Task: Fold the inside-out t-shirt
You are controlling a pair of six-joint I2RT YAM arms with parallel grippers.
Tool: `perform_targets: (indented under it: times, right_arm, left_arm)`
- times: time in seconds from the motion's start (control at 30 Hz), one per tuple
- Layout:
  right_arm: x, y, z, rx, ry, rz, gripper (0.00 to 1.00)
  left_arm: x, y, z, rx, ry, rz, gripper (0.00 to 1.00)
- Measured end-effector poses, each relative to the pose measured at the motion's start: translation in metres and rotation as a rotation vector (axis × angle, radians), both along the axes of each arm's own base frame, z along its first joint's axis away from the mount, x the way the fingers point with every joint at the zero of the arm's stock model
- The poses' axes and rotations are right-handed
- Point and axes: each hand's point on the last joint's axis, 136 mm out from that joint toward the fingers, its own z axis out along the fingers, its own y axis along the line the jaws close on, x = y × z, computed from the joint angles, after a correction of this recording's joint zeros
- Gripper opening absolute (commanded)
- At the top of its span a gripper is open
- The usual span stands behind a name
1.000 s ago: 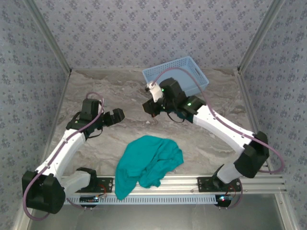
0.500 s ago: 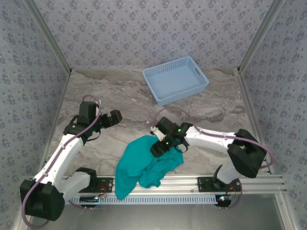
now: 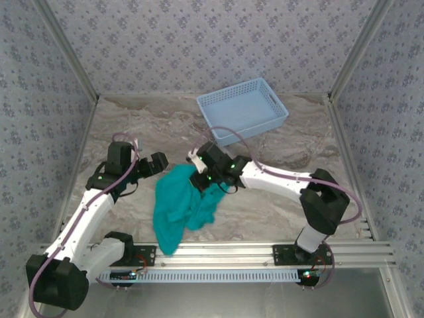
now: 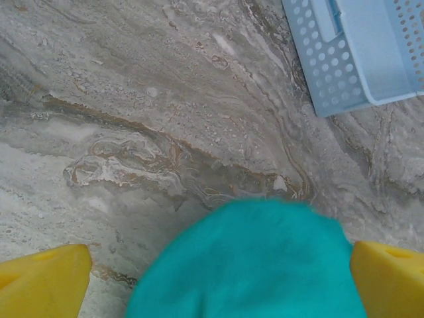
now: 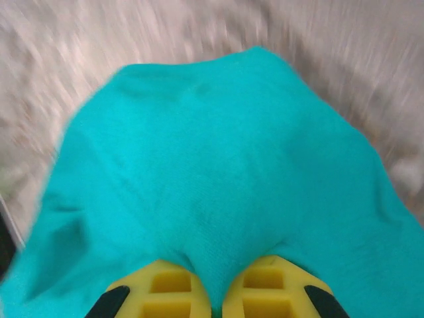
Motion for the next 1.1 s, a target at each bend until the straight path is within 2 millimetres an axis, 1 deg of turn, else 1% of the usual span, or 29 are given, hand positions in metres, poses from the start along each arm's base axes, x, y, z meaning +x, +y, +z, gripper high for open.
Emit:
perform_targets:
  times: [0.07,0.1,0.13,0.17,0.2,0.23,0.3,0.33,0.4,0.43,0.47,0.5,0.53,0.57,0.63,0.7,0.77,0.83,0.9,0.97,1.03,1.1]
  right_arm:
    - [0.004,0.000,0.049,0.075,-0.097,0.001,0.00]
    - [0.002,-0.003,0.067,0.105,-0.132,0.006,0.00]
    - [-0.004,-0.008,0.087,0.137,-0.169,0.014,0.14]
    - [-0.012,-0.014,0.101,0.167,-0.196,0.021,0.29]
    - [-0.020,-0.020,0.107,0.180,-0.215,0.031,0.40]
    - [-0.029,-0.029,0.105,0.186,-0.218,0.036,0.46]
    - [-0.045,-0.046,0.071,0.150,-0.175,0.026,0.51]
    - [-0.051,-0.056,0.045,0.110,-0.135,0.014,0.53]
    - [-0.062,-0.081,-0.016,-0.010,-0.037,-0.025,0.61]
    - [-0.068,-0.098,-0.048,-0.090,0.019,-0.054,0.66]
    - [-0.074,-0.115,-0.069,-0.153,0.063,-0.080,0.70]
    - [-0.076,-0.129,-0.081,-0.197,0.093,-0.109,0.73]
    - [-0.073,-0.139,-0.084,-0.215,0.105,-0.141,0.75]
    - [-0.066,-0.145,-0.081,-0.206,0.103,-0.174,0.75]
    - [-0.044,-0.155,-0.065,-0.159,0.082,-0.250,0.76]
    - [-0.011,-0.168,-0.044,-0.104,0.060,-0.352,0.76]
    - [0.021,-0.177,-0.027,-0.061,0.033,-0.426,0.76]
    - [0.049,-0.179,-0.015,-0.047,0.002,-0.462,0.76]
    - [0.070,-0.172,-0.010,-0.056,-0.019,-0.455,0.77]
    - [0.091,-0.159,-0.009,-0.068,-0.031,-0.431,0.76]
    - [0.115,-0.142,-0.008,-0.076,-0.049,-0.407,0.76]
    - [0.141,-0.122,-0.009,-0.077,-0.076,-0.386,0.72]
  left_arm:
    - [0.000,0.000,0.002,-0.004,-0.006,-0.001,1.00]
    - [0.000,0.000,0.002,-0.005,-0.008,-0.002,1.00]
    - [0.000,-0.001,0.003,-0.010,-0.009,-0.002,1.00]
    - [0.000,-0.002,0.004,-0.013,-0.012,-0.005,1.00]
    - [0.000,-0.002,0.004,-0.015,-0.012,-0.007,1.00]
    - [0.000,-0.003,0.004,-0.018,-0.011,-0.011,1.00]
    - [-0.001,-0.005,0.005,-0.027,-0.012,-0.020,1.00]
    - [-0.001,-0.006,0.005,-0.031,-0.014,-0.024,1.00]
    - [-0.001,-0.007,0.002,-0.037,-0.013,-0.030,1.00]
    - [-0.001,-0.008,-0.001,-0.040,-0.007,-0.031,1.00]
    - [-0.002,-0.009,-0.005,-0.042,0.005,-0.035,1.00]
    - [-0.003,-0.009,-0.009,-0.044,0.016,-0.036,1.00]
    - [-0.003,-0.010,-0.014,-0.047,0.030,-0.039,1.00]
    - [-0.003,-0.012,-0.018,-0.052,0.044,-0.042,1.00]
    - [-0.001,-0.016,-0.028,-0.060,0.077,-0.055,1.00]
    - [0.002,-0.025,-0.039,-0.060,0.111,-0.078,1.00]
    - [0.000,-0.037,-0.051,-0.051,0.146,-0.115,1.00]
    - [-0.004,-0.051,-0.062,-0.037,0.178,-0.158,1.00]
    - [-0.008,-0.064,-0.072,-0.024,0.208,-0.195,1.00]
    - [-0.008,-0.072,-0.079,-0.012,0.227,-0.211,1.00]
    - [-0.007,-0.074,-0.087,-0.001,0.242,-0.208,1.00]
    - [-0.006,-0.073,-0.093,0.008,0.260,-0.199,1.00]
